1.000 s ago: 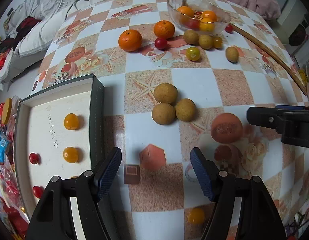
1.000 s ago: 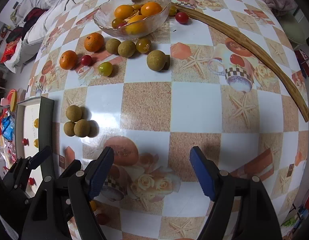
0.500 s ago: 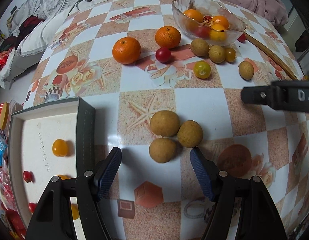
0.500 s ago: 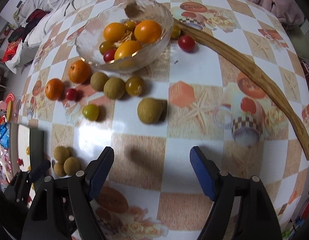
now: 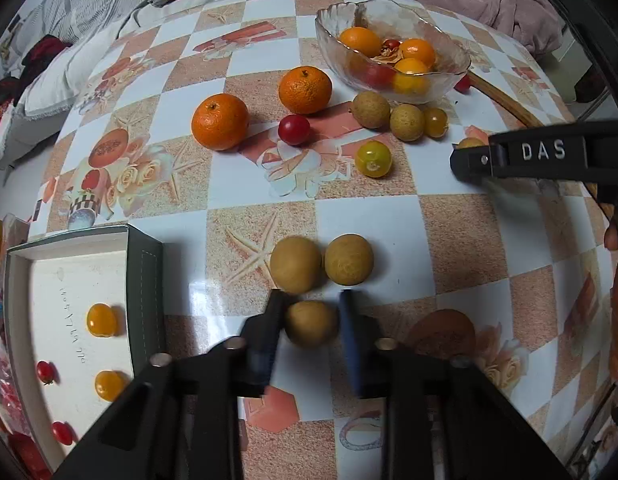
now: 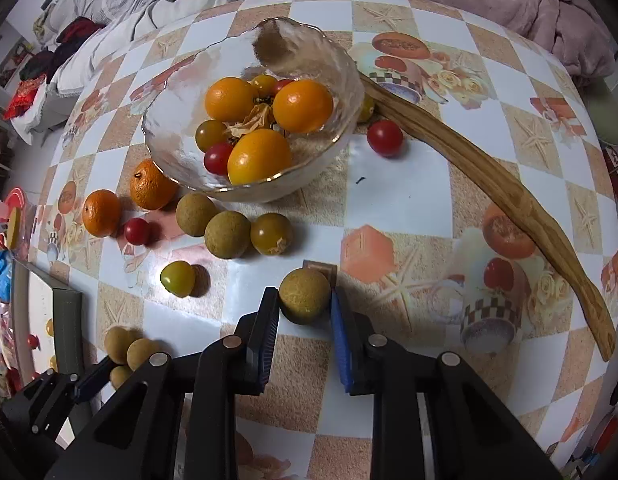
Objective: Organize fruits
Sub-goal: 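Grasp a brown round fruit with the left tool while the right tool grasps another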
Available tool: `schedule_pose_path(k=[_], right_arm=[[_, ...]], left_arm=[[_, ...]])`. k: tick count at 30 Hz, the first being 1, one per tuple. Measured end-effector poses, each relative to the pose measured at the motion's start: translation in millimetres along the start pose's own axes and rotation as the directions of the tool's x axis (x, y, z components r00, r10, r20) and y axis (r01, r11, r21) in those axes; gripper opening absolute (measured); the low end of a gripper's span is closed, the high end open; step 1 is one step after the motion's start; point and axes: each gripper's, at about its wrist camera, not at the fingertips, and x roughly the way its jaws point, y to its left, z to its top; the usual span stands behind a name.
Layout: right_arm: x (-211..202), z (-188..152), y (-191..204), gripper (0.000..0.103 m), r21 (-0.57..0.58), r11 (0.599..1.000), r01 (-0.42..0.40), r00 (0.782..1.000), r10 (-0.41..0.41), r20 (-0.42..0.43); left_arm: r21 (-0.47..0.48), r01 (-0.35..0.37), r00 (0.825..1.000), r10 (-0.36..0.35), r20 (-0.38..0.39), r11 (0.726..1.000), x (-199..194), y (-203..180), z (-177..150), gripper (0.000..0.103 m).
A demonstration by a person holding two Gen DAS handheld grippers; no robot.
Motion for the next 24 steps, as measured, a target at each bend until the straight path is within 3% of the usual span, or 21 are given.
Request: schedule_pose_path(k=[8,24], right_arm=[[-15.5,-36.5,-15.1,0.028,0.027,0.998,-0.054,0.998,0.054,-0.023],[-44.7,-91.3,-10.5,0.028,0.051,0.995,-0.081,0.995,0.084,-0.061]], left_arm=[[-0.093,0.097,0.994,-0.1,-0.037,0.991,-6.9,15.7,-12.4,0.027],[-0.083,0.122,0.992,-0.124,-0.019,0.989,-39.4,18.9,-37.6,0.027]])
